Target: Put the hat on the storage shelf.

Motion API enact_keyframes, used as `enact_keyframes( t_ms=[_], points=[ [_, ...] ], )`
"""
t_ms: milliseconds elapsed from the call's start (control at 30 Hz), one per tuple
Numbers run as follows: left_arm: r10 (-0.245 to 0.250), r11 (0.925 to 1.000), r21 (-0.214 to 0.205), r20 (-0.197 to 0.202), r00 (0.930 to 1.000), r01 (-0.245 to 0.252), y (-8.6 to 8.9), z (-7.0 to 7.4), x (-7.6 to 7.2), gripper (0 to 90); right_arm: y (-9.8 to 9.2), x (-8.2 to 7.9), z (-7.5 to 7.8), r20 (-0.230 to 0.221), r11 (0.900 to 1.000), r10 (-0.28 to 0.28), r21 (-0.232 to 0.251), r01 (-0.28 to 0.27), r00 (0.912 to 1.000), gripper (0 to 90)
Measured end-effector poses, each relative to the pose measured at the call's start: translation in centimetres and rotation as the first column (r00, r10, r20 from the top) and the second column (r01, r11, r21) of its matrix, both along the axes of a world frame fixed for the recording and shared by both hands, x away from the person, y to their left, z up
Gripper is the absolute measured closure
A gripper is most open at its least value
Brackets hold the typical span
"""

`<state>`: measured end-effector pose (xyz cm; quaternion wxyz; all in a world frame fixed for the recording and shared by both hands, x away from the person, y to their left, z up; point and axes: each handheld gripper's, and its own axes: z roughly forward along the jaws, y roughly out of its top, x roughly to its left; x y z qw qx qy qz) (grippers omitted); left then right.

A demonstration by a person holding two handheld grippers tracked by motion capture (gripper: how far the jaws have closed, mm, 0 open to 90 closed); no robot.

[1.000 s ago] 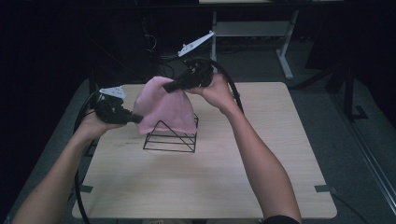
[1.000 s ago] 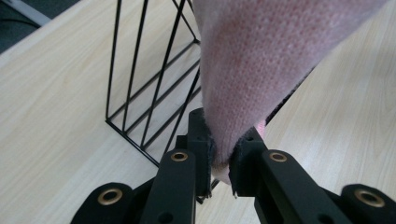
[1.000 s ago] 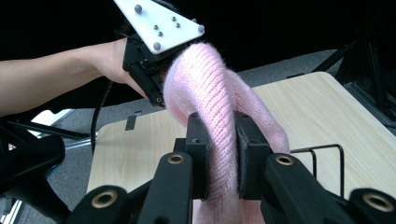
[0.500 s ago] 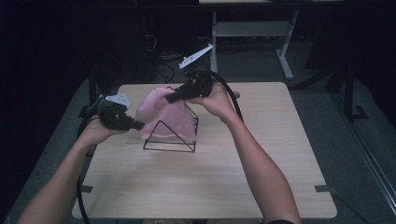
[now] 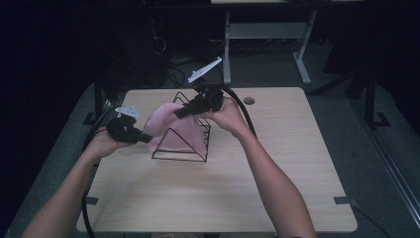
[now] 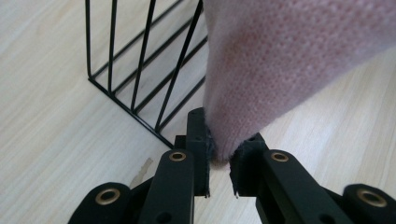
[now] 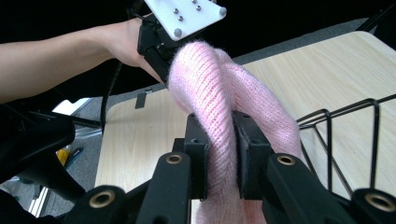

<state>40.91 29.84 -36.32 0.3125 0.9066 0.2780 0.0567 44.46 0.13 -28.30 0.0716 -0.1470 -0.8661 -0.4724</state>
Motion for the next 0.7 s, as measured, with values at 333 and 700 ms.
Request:
enact_keyframes(
  t_ms=[333, 700],
  points=[
    [-0.016, 0.9978, 0.064, -0.001, 0.9999, 0.016, -0.2, -1.3, -0.1, 78.8, 0.2, -0.3, -1.7, -0.041, 0.9995, 0.028, -0.012, -0.029, 0.9988, 75.8],
    [-0.039, 0.993, 0.111, -0.026, 0.9989, 0.042, -0.6, -2.4, -0.2, 79.0, 0.3, -0.4, -3.0, -0.077, 0.999, 0.03, -0.031, -0.032, 0.9966, 75.9]
  ],
)
